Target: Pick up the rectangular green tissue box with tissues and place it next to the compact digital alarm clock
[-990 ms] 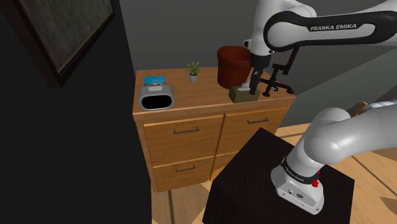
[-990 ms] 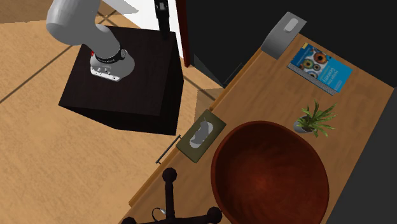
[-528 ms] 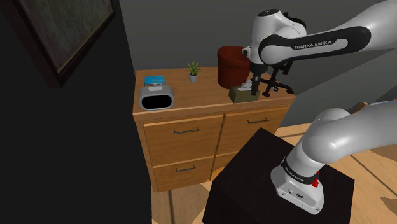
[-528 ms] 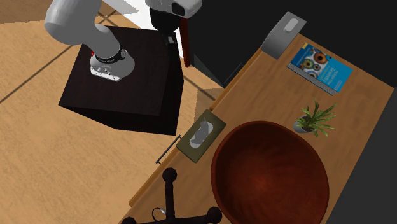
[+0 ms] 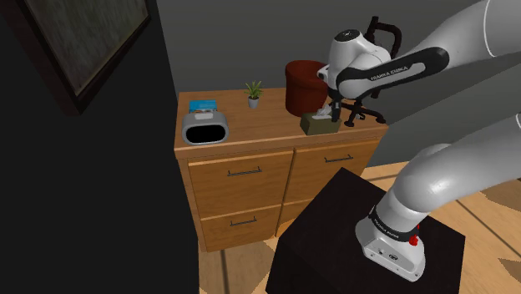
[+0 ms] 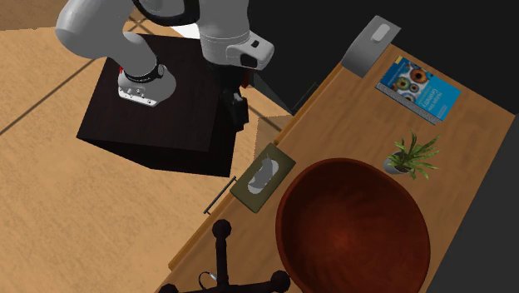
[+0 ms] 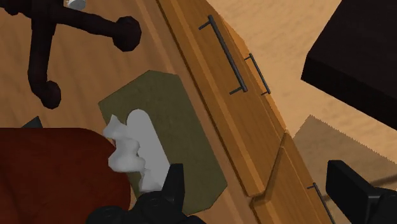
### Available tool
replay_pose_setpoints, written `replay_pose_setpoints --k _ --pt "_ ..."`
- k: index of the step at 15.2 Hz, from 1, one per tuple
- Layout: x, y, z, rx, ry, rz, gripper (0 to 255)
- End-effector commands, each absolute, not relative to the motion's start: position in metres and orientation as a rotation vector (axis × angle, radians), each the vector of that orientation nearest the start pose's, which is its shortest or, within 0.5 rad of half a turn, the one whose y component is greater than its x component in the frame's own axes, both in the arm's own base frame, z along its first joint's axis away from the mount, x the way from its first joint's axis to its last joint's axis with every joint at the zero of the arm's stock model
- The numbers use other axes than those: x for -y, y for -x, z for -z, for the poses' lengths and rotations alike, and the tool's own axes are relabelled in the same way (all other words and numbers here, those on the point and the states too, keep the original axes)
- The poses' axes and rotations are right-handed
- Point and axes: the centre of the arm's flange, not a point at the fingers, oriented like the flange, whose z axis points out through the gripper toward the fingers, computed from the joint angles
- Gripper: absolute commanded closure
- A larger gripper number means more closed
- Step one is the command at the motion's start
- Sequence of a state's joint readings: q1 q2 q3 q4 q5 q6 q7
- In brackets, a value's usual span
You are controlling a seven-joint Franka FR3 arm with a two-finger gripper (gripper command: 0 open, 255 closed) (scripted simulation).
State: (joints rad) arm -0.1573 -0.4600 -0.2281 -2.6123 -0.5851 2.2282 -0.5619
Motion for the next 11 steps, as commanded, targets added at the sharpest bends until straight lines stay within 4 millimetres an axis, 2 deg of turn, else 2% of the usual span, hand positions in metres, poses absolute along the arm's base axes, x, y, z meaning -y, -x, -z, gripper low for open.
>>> replay_pose_setpoints --k 1,10,11 --pt "0.18 -0.37 -0.397 1.013 3.397 -0.167 0" --pt "0.26 -0.417 -0.361 1.34 3.454 -0.168 0" --pt "0.264 -0.419 -0.359 1.356 3.455 -0.168 0"
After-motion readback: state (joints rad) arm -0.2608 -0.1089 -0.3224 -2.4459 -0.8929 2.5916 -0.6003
